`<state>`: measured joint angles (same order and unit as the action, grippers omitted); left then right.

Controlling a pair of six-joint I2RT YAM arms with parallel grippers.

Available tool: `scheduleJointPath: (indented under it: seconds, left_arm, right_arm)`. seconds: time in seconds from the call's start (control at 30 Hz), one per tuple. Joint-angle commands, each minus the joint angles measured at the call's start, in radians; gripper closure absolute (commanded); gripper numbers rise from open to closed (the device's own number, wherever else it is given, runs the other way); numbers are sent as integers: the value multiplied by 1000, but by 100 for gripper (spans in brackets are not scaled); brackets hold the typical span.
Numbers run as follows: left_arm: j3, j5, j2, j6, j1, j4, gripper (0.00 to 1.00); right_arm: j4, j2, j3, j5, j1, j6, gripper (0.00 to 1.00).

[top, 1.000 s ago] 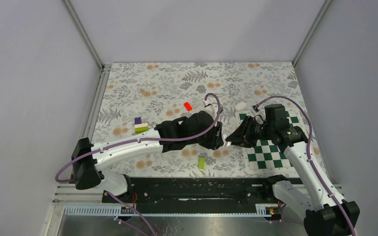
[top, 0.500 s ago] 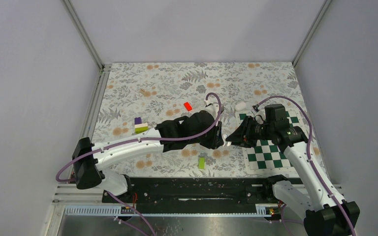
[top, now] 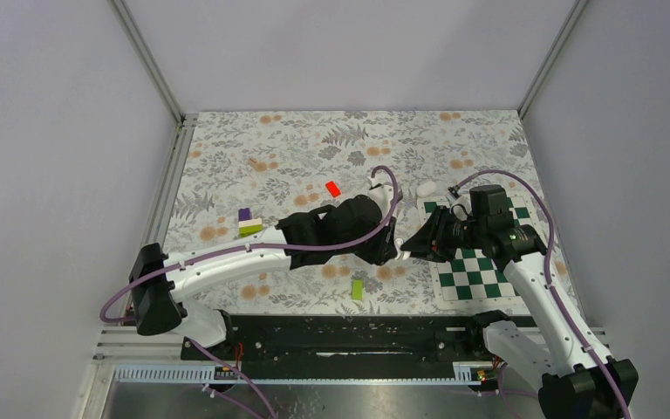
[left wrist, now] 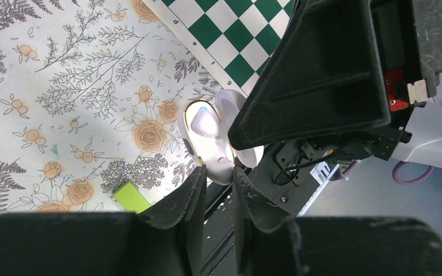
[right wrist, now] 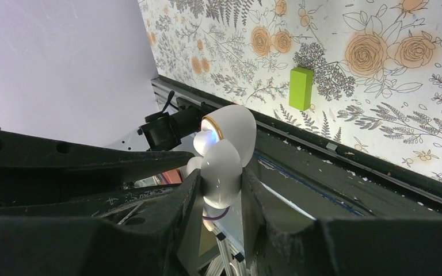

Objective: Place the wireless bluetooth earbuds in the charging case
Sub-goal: Adjust the right earbud in the right side groove of the charging case.

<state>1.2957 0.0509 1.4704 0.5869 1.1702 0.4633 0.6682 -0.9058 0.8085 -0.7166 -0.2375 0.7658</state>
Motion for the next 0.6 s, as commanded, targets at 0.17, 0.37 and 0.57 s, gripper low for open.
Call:
scheduleJointPath:
  seconds: [0.17, 0.37, 0.57]
  left_arm:
    - [57, -82, -2, -164, 1, -20, 84]
    - [71, -138, -2, -246, 0, 7, 84]
    - [74, -176, -6, -287, -1, 11, 84]
  right_arm:
    - [76, -22, 73, -57, -7, -97, 100]
    - [147, -43, 118, -76, -6, -171, 100]
    - [193, -54, 148, -110, -6, -221, 100]
